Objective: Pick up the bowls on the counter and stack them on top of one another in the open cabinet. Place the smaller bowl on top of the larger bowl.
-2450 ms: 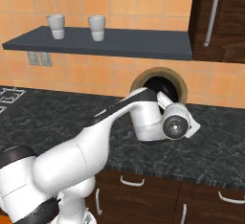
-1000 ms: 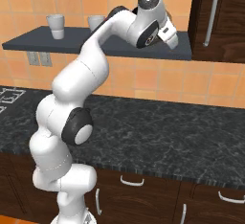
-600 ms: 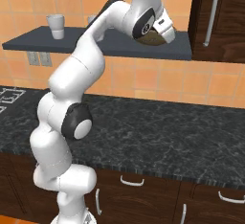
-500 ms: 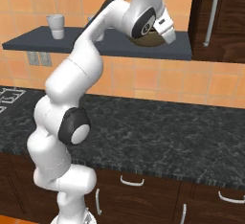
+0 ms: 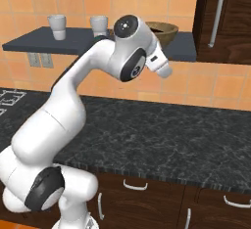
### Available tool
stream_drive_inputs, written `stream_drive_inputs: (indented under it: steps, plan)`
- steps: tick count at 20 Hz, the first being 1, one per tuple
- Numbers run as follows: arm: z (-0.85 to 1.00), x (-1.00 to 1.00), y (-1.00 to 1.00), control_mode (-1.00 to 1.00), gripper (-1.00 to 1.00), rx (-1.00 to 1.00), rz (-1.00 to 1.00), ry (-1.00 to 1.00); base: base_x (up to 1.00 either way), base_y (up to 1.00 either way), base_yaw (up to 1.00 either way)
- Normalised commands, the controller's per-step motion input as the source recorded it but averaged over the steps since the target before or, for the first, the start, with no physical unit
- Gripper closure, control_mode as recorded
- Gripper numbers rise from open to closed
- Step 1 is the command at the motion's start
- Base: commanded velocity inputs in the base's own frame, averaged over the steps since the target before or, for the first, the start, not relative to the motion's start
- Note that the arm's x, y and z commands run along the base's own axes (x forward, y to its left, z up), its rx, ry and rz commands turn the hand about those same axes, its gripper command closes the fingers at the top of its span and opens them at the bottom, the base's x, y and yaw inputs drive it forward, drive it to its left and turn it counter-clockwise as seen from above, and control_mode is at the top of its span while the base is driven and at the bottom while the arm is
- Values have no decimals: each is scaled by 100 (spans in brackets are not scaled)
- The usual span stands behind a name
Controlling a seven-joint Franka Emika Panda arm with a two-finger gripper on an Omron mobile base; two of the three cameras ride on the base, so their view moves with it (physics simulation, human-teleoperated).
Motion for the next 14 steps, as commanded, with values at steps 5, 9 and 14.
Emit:
stream_drive_inputs:
  steps: [5, 9, 14]
  plan:
    - [-100, -100, 68, -100, -100, -34, 0, 0, 0, 0, 0]
    - [-38, -38, 31, -100, -100, -6, 4, 10, 0, 0, 0]
    - [-13, 0, -10, -100, -100, 0, 4, -3, 0, 0, 0]
